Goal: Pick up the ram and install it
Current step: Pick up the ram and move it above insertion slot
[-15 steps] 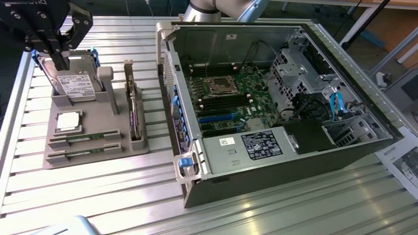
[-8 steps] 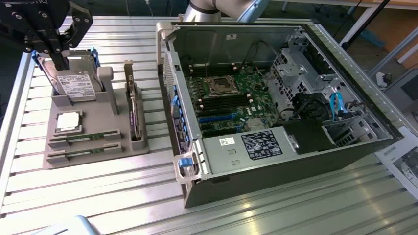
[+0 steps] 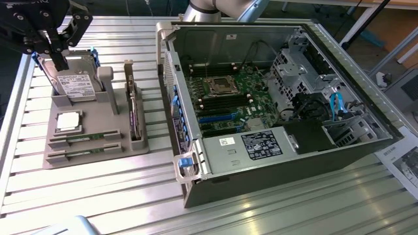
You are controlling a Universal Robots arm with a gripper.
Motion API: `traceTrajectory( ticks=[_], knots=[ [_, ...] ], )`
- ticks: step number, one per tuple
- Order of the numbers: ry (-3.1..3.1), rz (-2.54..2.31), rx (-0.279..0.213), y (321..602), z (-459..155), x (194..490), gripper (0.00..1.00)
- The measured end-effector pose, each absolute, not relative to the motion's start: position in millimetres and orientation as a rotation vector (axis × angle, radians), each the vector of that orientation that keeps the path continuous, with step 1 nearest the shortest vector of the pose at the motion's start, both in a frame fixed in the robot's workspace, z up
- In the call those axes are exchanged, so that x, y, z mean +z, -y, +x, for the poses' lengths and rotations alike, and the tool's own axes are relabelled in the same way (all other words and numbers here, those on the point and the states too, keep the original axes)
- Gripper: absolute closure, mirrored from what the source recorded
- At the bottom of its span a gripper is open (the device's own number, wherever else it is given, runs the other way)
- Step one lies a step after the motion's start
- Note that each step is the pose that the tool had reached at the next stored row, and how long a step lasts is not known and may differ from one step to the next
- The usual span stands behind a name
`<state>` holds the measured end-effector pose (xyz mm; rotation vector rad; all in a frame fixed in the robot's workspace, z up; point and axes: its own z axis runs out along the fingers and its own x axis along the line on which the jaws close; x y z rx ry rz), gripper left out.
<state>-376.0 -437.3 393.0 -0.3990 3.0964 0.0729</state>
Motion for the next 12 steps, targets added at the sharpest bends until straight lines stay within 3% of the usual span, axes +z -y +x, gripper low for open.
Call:
traceTrajectory(
  ticks=[12],
  knots=[
    [-3.031,-0.772,0.076,437.3,-376.0,392.8,0.9]
  ],
)
